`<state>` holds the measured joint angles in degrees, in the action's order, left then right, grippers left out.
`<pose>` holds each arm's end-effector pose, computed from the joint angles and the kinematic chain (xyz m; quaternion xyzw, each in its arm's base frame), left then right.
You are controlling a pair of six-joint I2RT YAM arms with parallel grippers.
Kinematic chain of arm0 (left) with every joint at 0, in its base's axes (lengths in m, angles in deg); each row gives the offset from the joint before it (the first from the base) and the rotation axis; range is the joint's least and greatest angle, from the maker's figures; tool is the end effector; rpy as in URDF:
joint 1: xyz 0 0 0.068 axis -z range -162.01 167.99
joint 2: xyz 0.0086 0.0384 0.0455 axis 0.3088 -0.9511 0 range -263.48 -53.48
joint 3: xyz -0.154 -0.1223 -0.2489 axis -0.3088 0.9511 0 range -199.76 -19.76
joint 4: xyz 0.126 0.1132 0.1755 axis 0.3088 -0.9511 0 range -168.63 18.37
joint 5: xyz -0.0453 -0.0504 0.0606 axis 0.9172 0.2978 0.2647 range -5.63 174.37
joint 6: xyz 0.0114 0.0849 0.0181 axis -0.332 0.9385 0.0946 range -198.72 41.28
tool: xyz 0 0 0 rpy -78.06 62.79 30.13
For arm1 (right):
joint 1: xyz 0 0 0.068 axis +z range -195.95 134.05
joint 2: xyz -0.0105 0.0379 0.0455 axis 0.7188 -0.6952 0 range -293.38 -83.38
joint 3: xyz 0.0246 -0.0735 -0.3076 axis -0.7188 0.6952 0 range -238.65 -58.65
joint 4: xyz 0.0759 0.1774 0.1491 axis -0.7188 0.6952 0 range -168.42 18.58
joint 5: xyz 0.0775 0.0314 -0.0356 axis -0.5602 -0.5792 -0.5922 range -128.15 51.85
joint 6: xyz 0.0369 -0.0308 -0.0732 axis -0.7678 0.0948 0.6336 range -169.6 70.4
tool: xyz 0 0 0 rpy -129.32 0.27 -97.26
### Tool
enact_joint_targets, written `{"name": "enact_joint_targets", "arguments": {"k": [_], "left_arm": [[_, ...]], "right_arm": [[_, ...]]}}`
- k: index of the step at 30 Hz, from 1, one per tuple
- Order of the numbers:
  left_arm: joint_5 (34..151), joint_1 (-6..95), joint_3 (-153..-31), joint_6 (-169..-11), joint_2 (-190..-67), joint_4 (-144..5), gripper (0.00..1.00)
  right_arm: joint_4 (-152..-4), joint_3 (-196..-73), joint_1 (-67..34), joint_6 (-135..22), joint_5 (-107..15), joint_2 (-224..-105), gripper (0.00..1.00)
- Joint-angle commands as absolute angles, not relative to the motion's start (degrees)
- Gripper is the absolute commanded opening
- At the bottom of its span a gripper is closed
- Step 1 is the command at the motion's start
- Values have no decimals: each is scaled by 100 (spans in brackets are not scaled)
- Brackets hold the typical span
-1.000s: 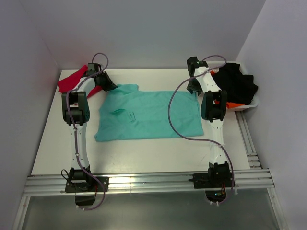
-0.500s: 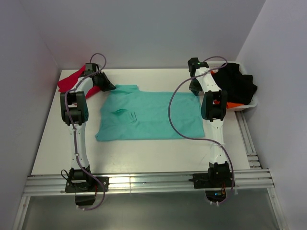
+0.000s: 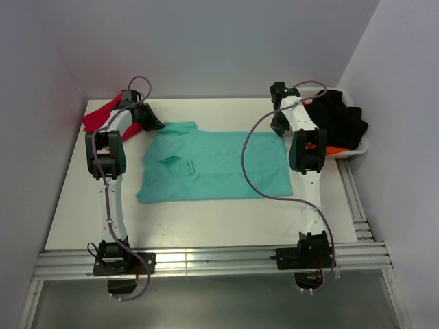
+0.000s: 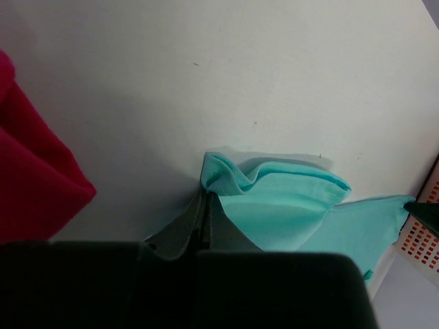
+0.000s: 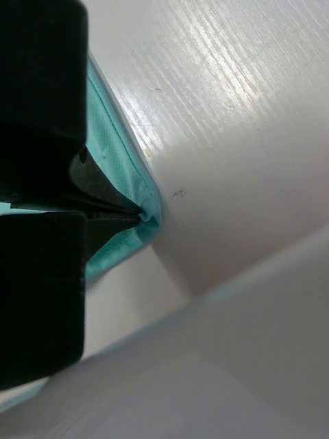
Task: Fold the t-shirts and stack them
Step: Fold the tshirt
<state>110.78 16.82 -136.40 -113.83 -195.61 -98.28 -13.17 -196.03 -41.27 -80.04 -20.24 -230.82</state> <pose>0.5831 -0.0228 0.1472 -0.2163 0.8982 -0.2989 0.2390 0.5517 0.0213 0.1567 0.2378 0.9506 -0.1091 0.1670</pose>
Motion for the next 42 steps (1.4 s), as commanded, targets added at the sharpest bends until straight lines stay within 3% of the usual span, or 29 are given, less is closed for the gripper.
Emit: {"name": "enact_joint_targets", "arguments": {"k": [1, 10, 23, 42], "left_arm": [[10819, 1614, -13673, -11194, -19173, -10151, 0], [10916, 1614, -13920, -11176, -18708, -10160, 0], [10986, 1693, -12822, -11045, -17548, -9861, 0], [9827, 2528, -8640, -10965, -13638, -9580, 0]], "right_arm": [[-1382, -19515, -4358, -8186, -1890, -22305, 0], [-1496, -19199, -4349, -8238, -2172, -21559, 0], [-1944, -17529, -4183, -8221, -2277, -20424, 0], [-2858, -14023, -4007, -8431, -2014, -17885, 0]]}}
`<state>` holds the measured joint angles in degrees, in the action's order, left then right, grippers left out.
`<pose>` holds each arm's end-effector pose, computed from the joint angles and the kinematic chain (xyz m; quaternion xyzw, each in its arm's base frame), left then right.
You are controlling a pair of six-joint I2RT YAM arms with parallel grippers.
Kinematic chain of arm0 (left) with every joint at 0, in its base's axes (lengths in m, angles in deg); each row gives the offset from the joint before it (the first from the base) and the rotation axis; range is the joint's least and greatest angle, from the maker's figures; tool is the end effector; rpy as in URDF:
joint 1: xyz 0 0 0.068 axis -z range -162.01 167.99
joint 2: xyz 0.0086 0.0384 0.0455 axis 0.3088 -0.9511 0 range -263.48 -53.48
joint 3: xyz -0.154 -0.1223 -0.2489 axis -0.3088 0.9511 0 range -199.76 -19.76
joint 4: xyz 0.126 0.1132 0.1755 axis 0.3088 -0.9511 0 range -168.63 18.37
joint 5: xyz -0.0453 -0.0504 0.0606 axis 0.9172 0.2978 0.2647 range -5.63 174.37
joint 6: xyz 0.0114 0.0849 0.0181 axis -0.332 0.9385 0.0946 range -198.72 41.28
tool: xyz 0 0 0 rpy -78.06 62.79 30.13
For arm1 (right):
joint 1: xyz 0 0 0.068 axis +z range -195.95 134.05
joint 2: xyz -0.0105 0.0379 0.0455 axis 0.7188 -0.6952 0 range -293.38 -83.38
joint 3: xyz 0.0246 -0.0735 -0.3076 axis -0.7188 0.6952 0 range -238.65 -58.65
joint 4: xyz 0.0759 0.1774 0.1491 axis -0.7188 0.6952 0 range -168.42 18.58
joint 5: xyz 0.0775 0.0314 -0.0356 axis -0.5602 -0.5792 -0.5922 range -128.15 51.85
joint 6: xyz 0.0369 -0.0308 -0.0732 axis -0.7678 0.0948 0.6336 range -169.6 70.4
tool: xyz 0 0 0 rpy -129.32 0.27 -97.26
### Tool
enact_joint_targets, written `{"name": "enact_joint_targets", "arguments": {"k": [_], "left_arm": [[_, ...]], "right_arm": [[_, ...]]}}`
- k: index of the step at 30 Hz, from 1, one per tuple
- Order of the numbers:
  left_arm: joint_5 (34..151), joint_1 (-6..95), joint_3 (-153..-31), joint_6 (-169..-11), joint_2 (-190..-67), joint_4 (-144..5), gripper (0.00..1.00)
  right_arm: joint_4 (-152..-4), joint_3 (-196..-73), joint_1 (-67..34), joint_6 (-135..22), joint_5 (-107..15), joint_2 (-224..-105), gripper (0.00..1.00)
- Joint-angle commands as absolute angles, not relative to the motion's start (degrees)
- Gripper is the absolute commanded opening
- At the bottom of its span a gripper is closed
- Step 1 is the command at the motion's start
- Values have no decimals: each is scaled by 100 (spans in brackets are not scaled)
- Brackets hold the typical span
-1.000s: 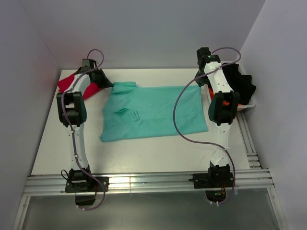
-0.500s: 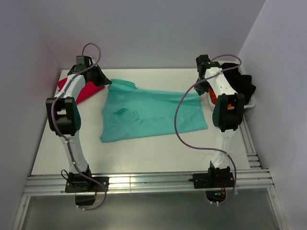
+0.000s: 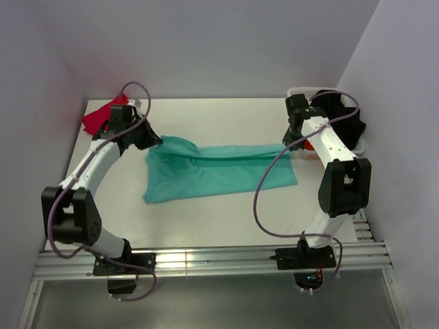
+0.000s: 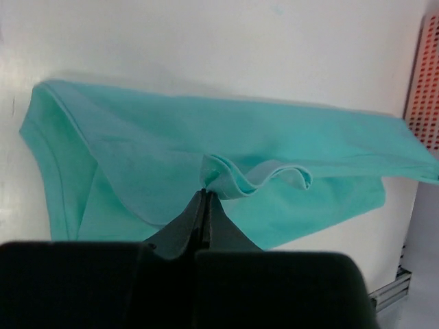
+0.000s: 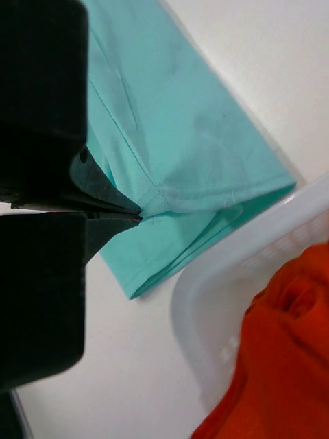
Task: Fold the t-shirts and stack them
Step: Fold the tshirt
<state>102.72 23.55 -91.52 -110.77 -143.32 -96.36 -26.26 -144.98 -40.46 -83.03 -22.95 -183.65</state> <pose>0.3570 -0.0594 0.3097 -0.1452 0.8952 -0.2657 0.3269 0.3697 0.0152 0.2859 0.2607 0.9344 -0.0536 0.2367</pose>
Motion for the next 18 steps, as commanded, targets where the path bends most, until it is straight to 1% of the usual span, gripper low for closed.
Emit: {"name": "enact_joint_targets", "arguments": {"k": [1, 2, 3, 4, 5, 6, 7, 8, 11, 14, 18], "left_arm": [[9608, 2581, -8438, -10974, -13453, -9588, 0], [9449, 2677, -8035, -11061, -13069, -9615, 0], [9326, 2730, -7831, -11106, -12891, -9667, 17], [8907, 2774, -7638, -11167, -12715, -9781, 43], [8738, 2888, -7262, -11342, -12400, -9878, 74], [8666, 2941, -7067, -11387, -12240, -9896, 99], [8605, 2959, -6873, -11448, -12056, -9940, 100], [8282, 3055, -6688, -11675, -11706, -9984, 100], [8051, 3363, -6835, -11922, -11300, -10133, 99], [7989, 3363, -7116, -11950, -11385, -10282, 99], [7910, 3363, -7328, -11985, -11833, -10318, 100]], "right_arm": [[-2893, -13821, -4007, -8458, -1970, -17788, 0], [-2955, -13436, -4007, -8528, -1944, -17682, 0], [-2955, -13232, -4015, -8589, -1891, -17533, 8], [-2973, -13039, -4007, -8651, -1847, -17480, 29], [-2964, -12732, -4007, -8712, -1864, -17453, 72], [-2947, -12599, -4015, -8748, -1856, -17427, 100], [-2920, -12484, -4015, -8800, -1812, -17392, 100], [-2972, -12274, -4015, -8792, -1864, -17356, 100], [-3087, -12027, -3989, -8801, -1934, -17049, 100], [-3000, -12166, -3901, -8775, -1970, -16908, 100], [-2859, -12614, -3743, -8731, -1961, -17100, 100]]}}
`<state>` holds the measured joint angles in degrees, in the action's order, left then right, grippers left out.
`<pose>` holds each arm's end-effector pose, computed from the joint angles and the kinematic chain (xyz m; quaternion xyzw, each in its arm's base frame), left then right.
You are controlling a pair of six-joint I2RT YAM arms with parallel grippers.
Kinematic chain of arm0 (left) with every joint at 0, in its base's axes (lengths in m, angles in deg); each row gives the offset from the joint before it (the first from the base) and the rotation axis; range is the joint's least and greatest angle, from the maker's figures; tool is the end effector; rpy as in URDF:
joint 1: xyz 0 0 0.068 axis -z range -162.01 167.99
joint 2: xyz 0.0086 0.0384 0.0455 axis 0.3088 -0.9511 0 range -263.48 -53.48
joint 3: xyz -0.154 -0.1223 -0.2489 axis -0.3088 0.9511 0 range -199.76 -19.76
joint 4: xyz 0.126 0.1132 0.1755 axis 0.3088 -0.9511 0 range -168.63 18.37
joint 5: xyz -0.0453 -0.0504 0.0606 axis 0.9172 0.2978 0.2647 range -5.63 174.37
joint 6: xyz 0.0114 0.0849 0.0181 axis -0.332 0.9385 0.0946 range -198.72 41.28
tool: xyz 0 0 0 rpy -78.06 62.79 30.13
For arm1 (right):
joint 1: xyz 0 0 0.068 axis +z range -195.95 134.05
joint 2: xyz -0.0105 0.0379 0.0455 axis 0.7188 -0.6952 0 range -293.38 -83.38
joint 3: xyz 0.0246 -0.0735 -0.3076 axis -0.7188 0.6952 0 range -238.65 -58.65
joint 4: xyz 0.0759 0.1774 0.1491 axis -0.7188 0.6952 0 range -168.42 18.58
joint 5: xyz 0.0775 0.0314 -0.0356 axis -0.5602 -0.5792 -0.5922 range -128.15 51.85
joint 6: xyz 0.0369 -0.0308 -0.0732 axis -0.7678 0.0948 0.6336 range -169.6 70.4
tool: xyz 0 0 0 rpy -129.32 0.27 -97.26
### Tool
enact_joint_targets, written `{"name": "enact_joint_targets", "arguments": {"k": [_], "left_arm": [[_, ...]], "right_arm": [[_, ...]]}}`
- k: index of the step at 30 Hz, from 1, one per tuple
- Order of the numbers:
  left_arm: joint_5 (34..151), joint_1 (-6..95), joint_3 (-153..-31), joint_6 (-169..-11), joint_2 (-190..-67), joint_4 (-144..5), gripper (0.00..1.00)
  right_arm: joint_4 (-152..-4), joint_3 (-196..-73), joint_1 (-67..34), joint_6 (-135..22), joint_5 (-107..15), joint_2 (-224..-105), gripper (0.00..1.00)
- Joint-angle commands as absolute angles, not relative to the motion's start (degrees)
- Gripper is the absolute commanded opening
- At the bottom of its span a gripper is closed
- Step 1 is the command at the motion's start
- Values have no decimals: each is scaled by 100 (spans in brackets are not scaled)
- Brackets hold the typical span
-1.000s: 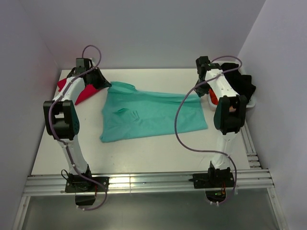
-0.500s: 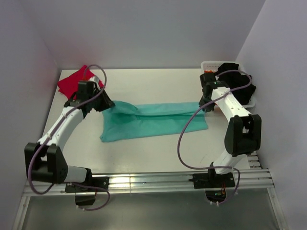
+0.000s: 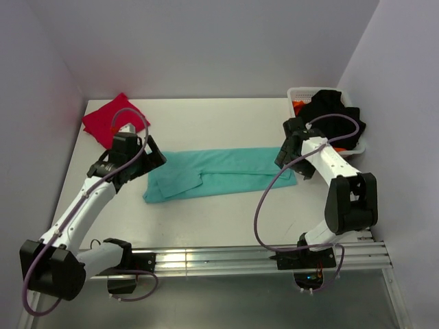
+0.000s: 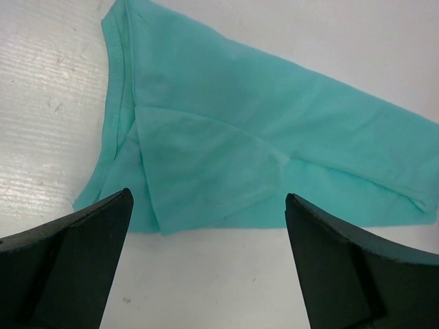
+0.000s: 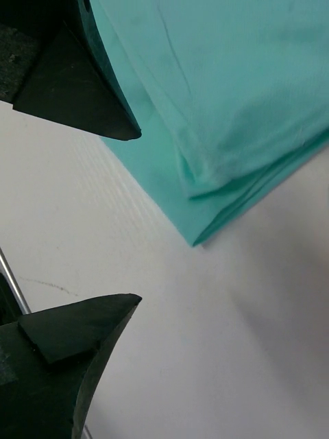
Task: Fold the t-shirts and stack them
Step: Fold the tshirt
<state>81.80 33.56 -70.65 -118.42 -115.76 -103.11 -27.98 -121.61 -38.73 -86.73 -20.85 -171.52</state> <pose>0.2134 -0.0560 0.2987 -0.2003 0.8943 -0.1672 0.3636 0.2776 0.0120 0.2377 0.2713 0.9428 -0.0915 0.1710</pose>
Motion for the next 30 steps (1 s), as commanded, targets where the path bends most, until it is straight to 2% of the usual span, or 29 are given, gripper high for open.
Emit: {"name": "enact_joint_targets", "arguments": {"k": [1, 7, 8, 10, 12, 14, 15, 17, 18, 20, 21, 22, 23, 30], "left_arm": [[7901, 3363, -7346, -12020, -11930, -10283, 99], [7752, 3355, -7433, -12222, -12826, -10063, 95], [7760, 3363, -7564, -12231, -13149, -10063, 93], [7865, 3363, -7784, -12275, -13642, -10020, 89], [7988, 3363, -7916, -12292, -13977, -9940, 76], [8190, 3363, -8101, -12328, -14459, -9870, 65], [8252, 3363, -8171, -12328, -14619, -9861, 53], [8384, 3372, -8365, -12345, -15041, -9852, 42], [8384, 3372, -8444, -12363, -15173, -9870, 32], [8323, 3372, -8707, -12389, -15586, -9992, 20], [8279, 3381, -8813, -12398, -15727, -10045, 9], [8253, 3372, -9049, -12389, -16024, -10115, 4], [8192, 3372, -9199, -12372, -16175, -10177, 0], [7708, 3372, -11096, -12196, -17668, -10950, 0]], "right_arm": [[-2841, -12720, -3717, -8722, -1961, -17153, 100], [-2876, -13642, -3576, -8467, -2066, -18075, 97], [-2876, -13878, -3576, -8389, -2084, -18251, 87], [-2937, -14143, -3576, -8248, -2163, -18708, 74], [-2947, -14293, -3576, -8186, -2172, -19164, 32], [-2868, -14469, -3576, -8177, -2119, -19455, 0], [-2859, -14496, -3567, -8168, -2128, -19692, 0], [-2928, -14452, -3576, -8107, -2110, -19886, 0], [-2946, -14426, -3567, -8089, -2102, -19939, 0], [-2981, -14347, -3567, -8002, -2067, -20001, 0], [-2973, -14312, -3567, -7966, -2066, -20036, 0], [-2947, -14250, -3567, -7931, -2058, -20037, 0], [-2894, -14198, -3576, -7905, -2075, -19967, 0], [-2604, -13363, -3339, -7904, -2594, -19282, 0]]}}
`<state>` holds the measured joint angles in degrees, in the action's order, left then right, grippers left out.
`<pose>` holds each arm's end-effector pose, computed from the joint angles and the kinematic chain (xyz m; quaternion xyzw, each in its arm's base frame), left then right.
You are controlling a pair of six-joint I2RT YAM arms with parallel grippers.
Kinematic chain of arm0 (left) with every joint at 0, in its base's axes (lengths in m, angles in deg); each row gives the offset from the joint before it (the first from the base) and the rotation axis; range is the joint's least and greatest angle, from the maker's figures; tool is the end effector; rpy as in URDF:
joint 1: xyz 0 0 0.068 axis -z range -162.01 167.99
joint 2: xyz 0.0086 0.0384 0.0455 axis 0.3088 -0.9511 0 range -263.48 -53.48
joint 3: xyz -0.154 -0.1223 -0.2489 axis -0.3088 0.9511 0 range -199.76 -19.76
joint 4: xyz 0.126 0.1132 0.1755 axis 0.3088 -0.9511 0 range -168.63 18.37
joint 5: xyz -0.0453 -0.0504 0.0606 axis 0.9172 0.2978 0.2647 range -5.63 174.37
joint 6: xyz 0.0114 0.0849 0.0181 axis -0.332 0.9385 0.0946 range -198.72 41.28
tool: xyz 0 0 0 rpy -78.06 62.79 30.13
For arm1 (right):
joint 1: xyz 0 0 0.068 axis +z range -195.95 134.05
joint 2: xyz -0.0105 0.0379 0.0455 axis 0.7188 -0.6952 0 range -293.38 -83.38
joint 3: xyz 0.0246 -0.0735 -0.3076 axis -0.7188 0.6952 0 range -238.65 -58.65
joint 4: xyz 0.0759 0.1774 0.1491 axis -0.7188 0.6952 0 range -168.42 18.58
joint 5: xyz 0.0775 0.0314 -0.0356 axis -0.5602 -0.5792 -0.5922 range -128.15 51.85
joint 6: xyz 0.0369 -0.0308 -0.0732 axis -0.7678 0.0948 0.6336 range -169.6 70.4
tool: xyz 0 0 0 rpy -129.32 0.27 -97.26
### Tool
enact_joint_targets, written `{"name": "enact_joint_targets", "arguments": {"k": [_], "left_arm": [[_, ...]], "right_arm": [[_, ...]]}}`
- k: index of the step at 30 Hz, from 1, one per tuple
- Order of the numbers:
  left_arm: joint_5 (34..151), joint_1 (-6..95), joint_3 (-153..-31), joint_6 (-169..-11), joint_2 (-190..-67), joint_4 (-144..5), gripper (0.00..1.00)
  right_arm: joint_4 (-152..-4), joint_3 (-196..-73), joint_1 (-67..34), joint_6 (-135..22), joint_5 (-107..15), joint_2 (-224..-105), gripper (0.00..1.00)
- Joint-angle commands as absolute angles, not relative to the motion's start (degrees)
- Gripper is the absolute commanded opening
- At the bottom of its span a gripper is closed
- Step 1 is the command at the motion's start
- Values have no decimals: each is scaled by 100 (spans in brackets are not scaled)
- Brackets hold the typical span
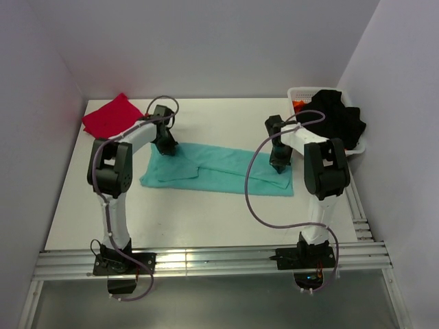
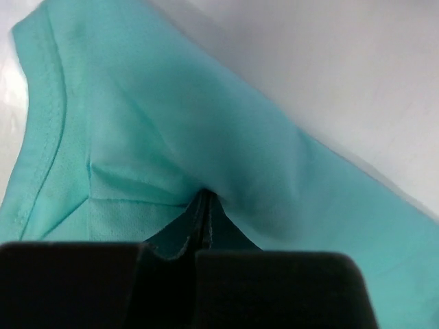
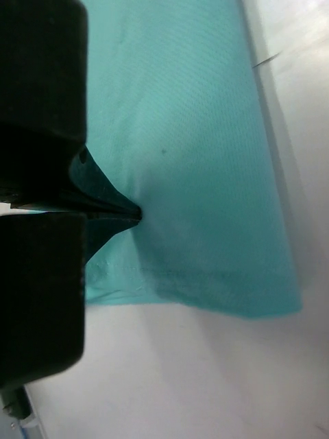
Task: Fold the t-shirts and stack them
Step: Fold the tshirt
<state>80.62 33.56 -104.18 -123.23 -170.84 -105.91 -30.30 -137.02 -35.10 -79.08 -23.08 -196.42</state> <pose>0.4284 -0.1143 0.1764 -0.2511 0.9471 -0.0711 0.1869 0.3770 0.0518 0.1714 0.1683 0.9750 -0.1014 0.1037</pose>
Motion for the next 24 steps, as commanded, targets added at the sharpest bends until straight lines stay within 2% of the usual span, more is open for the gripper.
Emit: {"name": "enact_joint_targets", "arguments": {"k": [1, 6, 8, 9, 10, 11, 12, 14, 16, 17, 20, 21, 23, 24], "left_arm": [[7647, 3372, -11760, -12135, -18114, -11238, 0], [7760, 3372, -13794, -11968, -19365, -11899, 0], [8067, 3372, -14629, -11976, -19831, -11927, 0], [8607, 3372, -15067, -11994, -20076, -11726, 0], [8613, 3381, -15211, -11976, -20157, -11724, 0], [9570, 3381, -15290, -11959, -20201, -11115, 1], [10006, 3398, -15309, -11959, -20219, -10805, 6], [11006, 3530, -15483, -11994, -20228, -10006, 13], [11519, 3714, -15878, -12011, -20150, -9643, 38], [11974, 3741, -15836, -12098, -20027, -9067, 59], [12216, 3741, -15634, -12293, -19430, -8815, 85], [12129, 3741, -15625, -12223, -19272, -8946, 99], [11788, 3741, -15520, -12091, -18701, -9192, 100], [11438, 3741, -15224, -11960, -18464, -9263, 100]], "right_arm": [[-2551, -13110, -3147, -7939, -2629, -19159, 0], [-2516, -12370, -2312, -8089, -3435, -18560, 0], [-2595, -12264, -1490, -8194, -4101, -18647, 0], [-2691, -12446, -1153, -8186, -4262, -18735, 0], [-2779, -12613, -811, -8090, -4438, -18840, 0], [-2832, -12807, -451, -7976, -4796, -19085, 0], [-2910, -13017, 180, -7870, -4991, -19192, 0], [-3349, -13475, 667, -7641, -5413, -19333, 0], [-3709, -13836, 1169, -7492, -5687, -19343, 0], [-3868, -13898, 1283, -7483, -5757, -19203, 0], [-4168, -13960, 1583, -7526, -5627, -18704, 0], [-4159, -14012, 1670, -7622, -5261, -18562, 5], [-3949, -14091, 1724, -7684, -4916, -18263, 17], [-3844, -14170, 1733, -7746, -4766, -18192, 31]]}}
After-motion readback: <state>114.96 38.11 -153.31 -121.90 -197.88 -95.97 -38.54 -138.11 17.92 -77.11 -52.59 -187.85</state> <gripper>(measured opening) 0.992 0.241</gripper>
